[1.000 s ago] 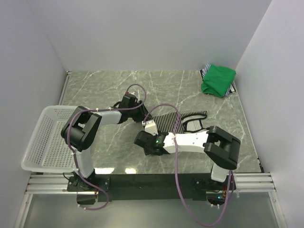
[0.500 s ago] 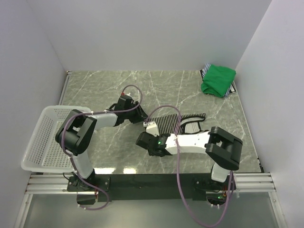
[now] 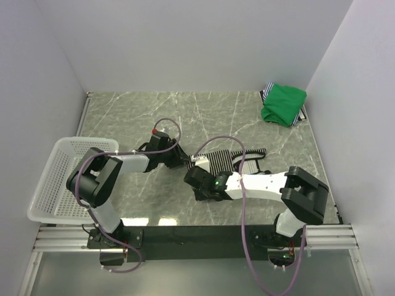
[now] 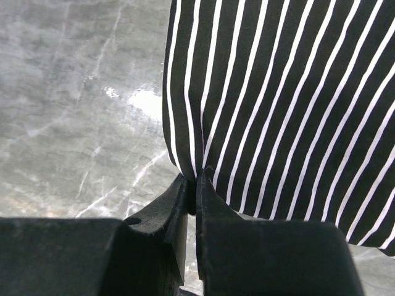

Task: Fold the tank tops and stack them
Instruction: Fold the tank top

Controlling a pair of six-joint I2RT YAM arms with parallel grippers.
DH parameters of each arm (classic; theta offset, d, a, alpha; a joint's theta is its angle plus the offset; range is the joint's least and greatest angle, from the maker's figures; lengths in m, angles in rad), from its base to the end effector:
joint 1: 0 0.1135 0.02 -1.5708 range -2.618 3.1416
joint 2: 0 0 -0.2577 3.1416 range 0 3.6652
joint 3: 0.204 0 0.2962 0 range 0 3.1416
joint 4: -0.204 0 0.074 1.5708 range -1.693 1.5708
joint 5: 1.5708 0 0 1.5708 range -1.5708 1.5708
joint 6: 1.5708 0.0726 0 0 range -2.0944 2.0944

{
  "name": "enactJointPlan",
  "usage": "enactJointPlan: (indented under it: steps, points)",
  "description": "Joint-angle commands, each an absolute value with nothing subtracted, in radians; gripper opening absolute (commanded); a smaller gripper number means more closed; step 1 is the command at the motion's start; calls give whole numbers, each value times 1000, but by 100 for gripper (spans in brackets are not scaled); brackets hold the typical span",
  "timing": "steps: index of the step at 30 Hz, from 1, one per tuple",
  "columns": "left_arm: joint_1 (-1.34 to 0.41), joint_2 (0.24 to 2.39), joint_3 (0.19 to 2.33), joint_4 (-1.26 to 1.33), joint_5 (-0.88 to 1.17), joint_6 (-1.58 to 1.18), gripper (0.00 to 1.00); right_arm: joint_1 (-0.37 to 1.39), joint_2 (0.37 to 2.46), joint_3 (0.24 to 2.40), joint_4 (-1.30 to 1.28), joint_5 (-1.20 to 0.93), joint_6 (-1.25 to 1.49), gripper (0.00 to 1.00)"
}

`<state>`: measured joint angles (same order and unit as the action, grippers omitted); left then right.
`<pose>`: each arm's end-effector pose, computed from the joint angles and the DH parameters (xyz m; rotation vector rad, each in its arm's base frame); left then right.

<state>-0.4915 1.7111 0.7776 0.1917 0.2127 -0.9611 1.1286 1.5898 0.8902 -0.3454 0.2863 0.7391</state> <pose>0.3311 -0.1946 0.0733 -0.4670 2.4564 -0.9292 0.1715 0.3144 0.1061 -0.4017 2.5545 0.3375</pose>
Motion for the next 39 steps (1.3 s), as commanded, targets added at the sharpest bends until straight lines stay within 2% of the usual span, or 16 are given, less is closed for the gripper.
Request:
enactJointPlan:
  steps: [1,7,10,16,26,31,35,39]
  points:
    - [-509,1723,768,239,236,-986,49,1117,1537,877,-293,267,750,2]
    - [-518,1746,738,276,207,-1029,48,1094,1502,858,-268,239,759,0]
    - [-519,1750,726,288,186,-1048,44,1078,1480,844,-255,224,764,0]
    - [-518,1750,752,281,143,-1063,32,1074,1473,842,-230,174,764,0]
    - [-506,1619,762,158,3,-1025,1,1103,1528,888,-187,100,784,0]
    - [-456,1396,723,3,-185,-1008,1,1166,1592,971,-124,42,824,0]
    - [-411,1224,689,-141,-254,-986,1,1221,1693,1087,-78,3,848,0]
    - [-388,1097,745,-250,-305,-948,1,1229,1724,1161,-2,-104,870,0]
